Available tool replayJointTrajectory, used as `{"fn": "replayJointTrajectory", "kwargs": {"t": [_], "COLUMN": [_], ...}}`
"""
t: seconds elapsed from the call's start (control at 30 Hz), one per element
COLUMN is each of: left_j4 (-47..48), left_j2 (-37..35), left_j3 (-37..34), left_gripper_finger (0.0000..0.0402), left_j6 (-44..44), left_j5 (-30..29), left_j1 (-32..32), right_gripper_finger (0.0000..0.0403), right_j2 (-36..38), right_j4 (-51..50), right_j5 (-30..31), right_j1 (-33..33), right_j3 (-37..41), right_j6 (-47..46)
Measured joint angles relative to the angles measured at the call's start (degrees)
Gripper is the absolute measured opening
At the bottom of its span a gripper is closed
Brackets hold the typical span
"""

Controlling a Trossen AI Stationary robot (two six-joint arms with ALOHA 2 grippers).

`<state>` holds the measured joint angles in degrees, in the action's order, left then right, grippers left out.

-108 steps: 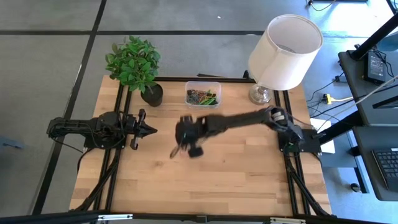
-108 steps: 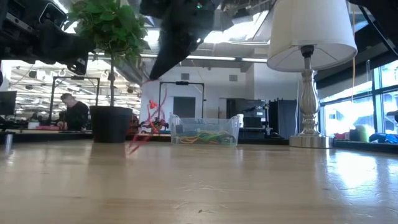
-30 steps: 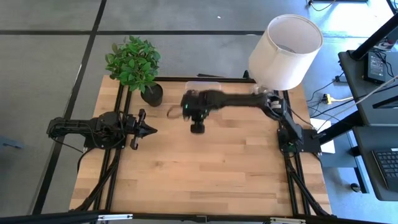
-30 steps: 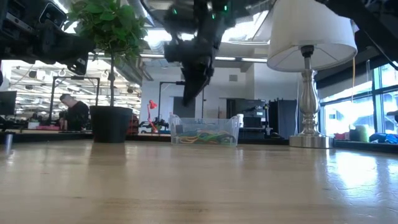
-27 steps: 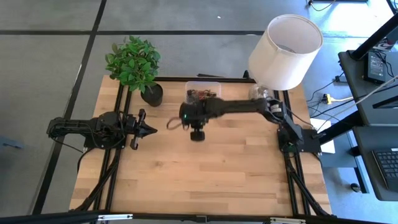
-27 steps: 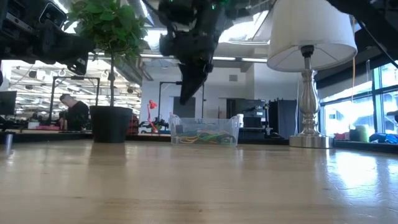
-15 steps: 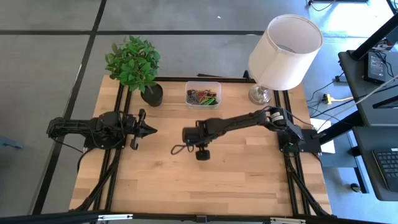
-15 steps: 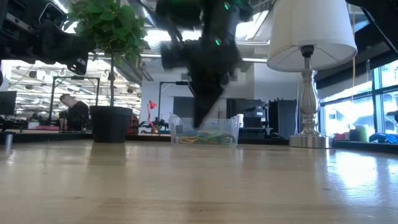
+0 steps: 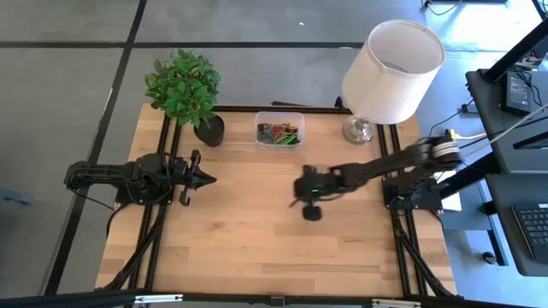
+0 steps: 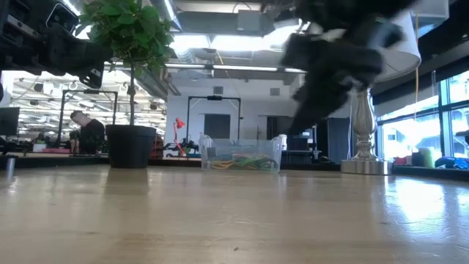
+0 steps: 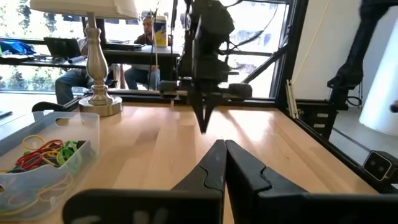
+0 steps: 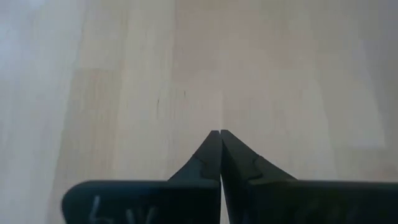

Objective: Pick and place rubber bands into bin
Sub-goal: Return to Home Position

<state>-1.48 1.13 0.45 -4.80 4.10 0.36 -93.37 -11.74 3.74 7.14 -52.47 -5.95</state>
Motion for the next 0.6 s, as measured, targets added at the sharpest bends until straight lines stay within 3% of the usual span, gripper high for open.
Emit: {"fn": "replayJointTrajectory", "kwargs": {"t": [0.17,0.27,0.6], "left_j4": [0.00,0.01,-0.15], "left_j2": [0.00,0.00,-0.02], "left_j3": [0.01,0.02,0.02], "left_gripper_finger": [0.0001,0.0001,0.0001], "left_j6": [-0.01,0.00,0.00], "left_j5": [0.01,0.00,0.00], "left_j1": [0.00,0.00,-0.02], "right_gripper_finger": [0.0000,0.0000,0.0000], "right_j2": [15.46,25.11,55.99], "right_j4": [13.40,15.44,17.06], "right_j5": [2.25,2.70,2.84], "right_j1": [0.24,0.33,0.26], "right_j3": [17.11,24.52,36.91], "right_j6": [-1.21,-0.92,4.73]}}
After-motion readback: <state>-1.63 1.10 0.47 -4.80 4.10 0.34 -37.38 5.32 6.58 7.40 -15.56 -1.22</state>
